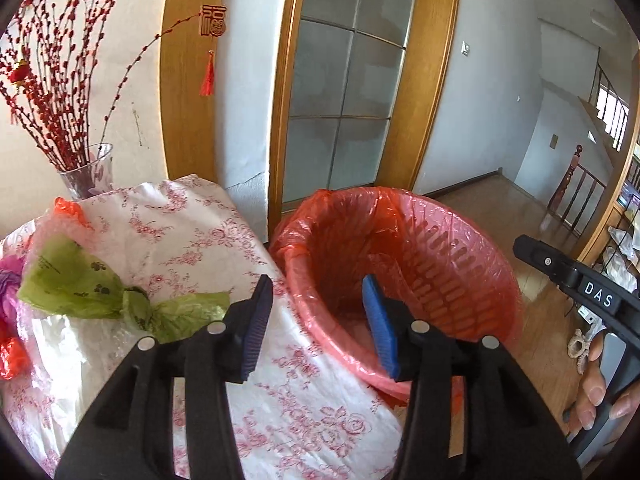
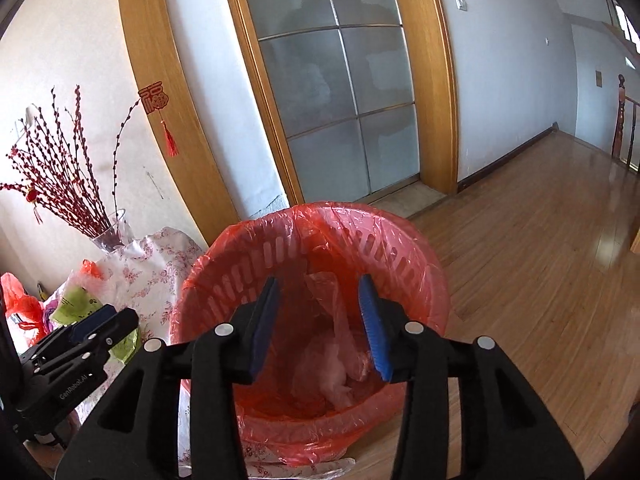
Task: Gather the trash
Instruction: 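Grasp the white tissue-like bag with the right tool while the left tool returns to the table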
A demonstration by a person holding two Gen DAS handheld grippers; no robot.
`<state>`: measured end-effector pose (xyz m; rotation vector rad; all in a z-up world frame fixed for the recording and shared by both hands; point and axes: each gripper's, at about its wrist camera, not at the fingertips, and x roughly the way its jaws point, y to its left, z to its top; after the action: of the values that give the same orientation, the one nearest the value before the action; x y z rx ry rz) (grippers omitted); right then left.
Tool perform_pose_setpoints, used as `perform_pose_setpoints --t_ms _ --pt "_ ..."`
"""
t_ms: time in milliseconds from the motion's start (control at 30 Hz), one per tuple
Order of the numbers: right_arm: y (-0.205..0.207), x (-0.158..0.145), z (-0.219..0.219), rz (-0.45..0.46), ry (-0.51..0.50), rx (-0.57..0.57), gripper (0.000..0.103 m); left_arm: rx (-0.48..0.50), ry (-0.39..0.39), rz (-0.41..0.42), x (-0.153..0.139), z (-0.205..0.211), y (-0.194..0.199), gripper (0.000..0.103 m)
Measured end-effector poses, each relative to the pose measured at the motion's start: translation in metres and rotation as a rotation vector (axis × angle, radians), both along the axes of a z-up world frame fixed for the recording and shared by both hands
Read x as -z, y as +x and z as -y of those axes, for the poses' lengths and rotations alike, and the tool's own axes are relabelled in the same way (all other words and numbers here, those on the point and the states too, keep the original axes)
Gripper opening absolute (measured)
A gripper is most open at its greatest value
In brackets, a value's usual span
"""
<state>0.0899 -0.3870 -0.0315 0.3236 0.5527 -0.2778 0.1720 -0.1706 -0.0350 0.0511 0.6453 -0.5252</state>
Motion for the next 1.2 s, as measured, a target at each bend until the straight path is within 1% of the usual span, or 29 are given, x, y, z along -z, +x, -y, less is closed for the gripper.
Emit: perform_pose_setpoints --t_ms 100,200,367,533,700,867,1000,1100,1200 --pt "0.000 0.000 -0.013 -0.004 -0.033 -0.024 0.048 -0.048 0.007 0.019 -0.002 -0.022 -0.007 0.050" --pt "0.001 0.000 -0.028 -0.004 -0.055 -0.056 0.049 -0.102 0.011 0.038 -0.006 -0.047 -0.013 0.051" --pt "0.006 -0.002 -0.056 0.002 -0.068 -0.112 0.051 -0.195 0.032 0.087 -0.012 -0.090 -0.025 0.055" --pt "0.014 -0.002 -0.087 -0.005 -0.072 -0.171 0.051 -0.287 0.054 0.106 -0.013 -0.134 -0.034 0.057" --pt "0.025 0.000 -0.131 -0.010 -0.056 -0.272 0.051 -0.373 0.072 0.114 -0.013 -0.174 -0.044 0.058" --pt "0.041 0.004 -0.188 -0.018 -0.045 -0.400 0.051 -0.447 0.094 0.121 -0.010 -0.212 -0.051 0.059" --pt "0.058 0.012 -0.229 -0.045 -0.017 -0.482 0.051 -0.504 0.077 0.109 -0.008 -0.240 -0.055 0.059" --pt "0.070 0.019 -0.254 -0.076 -0.019 -0.513 0.051 -0.543 0.071 0.111 -0.008 -0.259 -0.059 0.059" --pt "0.080 0.026 -0.271 -0.104 -0.028 -0.519 0.052 -0.578 0.074 0.114 -0.008 -0.276 -0.064 0.059"
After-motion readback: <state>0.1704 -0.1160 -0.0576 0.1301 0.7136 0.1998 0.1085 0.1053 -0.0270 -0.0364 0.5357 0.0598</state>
